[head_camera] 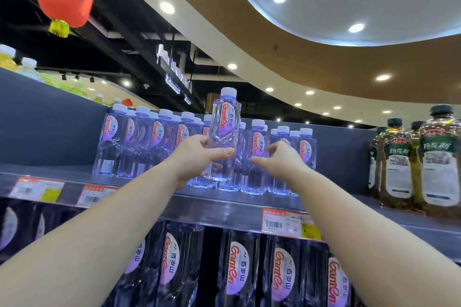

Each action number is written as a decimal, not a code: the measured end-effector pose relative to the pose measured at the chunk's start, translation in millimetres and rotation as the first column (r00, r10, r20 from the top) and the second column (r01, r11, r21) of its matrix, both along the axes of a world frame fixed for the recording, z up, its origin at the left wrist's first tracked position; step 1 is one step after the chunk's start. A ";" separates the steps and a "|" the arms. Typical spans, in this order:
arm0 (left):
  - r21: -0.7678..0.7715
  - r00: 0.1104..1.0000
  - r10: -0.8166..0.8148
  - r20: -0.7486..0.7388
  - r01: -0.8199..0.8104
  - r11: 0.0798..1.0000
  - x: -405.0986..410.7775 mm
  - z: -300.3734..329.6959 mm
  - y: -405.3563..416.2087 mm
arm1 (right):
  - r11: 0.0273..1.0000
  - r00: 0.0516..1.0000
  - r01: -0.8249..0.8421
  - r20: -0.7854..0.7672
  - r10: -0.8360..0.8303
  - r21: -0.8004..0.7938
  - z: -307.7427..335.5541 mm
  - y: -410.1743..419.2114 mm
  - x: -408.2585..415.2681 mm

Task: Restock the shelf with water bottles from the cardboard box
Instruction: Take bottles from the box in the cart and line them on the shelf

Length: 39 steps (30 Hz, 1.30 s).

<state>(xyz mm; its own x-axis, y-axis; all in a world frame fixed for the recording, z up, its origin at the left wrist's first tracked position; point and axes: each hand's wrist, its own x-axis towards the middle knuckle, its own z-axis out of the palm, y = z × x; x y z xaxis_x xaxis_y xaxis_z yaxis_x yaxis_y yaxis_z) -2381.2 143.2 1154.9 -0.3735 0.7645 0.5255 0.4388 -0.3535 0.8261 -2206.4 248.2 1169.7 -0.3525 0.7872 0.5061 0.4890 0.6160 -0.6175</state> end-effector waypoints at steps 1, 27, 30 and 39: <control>-0.001 1.000 -0.009 0.002 0.009 1.000 4.9 -0.1 1.1 | 0.990 0.990 -0.139 -0.032 0.138 -0.020 1.7 -7.9 7.2; -0.100 0.908 0.135 -0.397 -0.189 0.977 33.1 -2.0 33.6 | 0.982 0.972 0.125 0.217 -0.092 -0.144 -8.2 44.7 53.0; -0.083 0.909 0.133 -0.394 -0.179 0.980 33.9 -0.5 33.4 | 0.981 0.959 0.136 0.265 -0.096 -0.136 -6.6 43.9 47.7; -0.080 0.892 0.115 -0.436 -0.166 0.983 38.7 -0.3 28.9 | 0.978 0.952 0.162 0.282 -0.120 -0.128 -6.9 41.2 41.8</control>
<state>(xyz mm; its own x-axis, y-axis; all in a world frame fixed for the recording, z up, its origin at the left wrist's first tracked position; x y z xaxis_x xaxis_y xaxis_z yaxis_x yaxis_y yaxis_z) -2342.6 172.1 1154.6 -0.2397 0.7838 0.5728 0.7970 -0.1781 0.5772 -2164.5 289.3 1162.8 -0.3403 0.8975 0.2806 0.7259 0.4404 -0.5283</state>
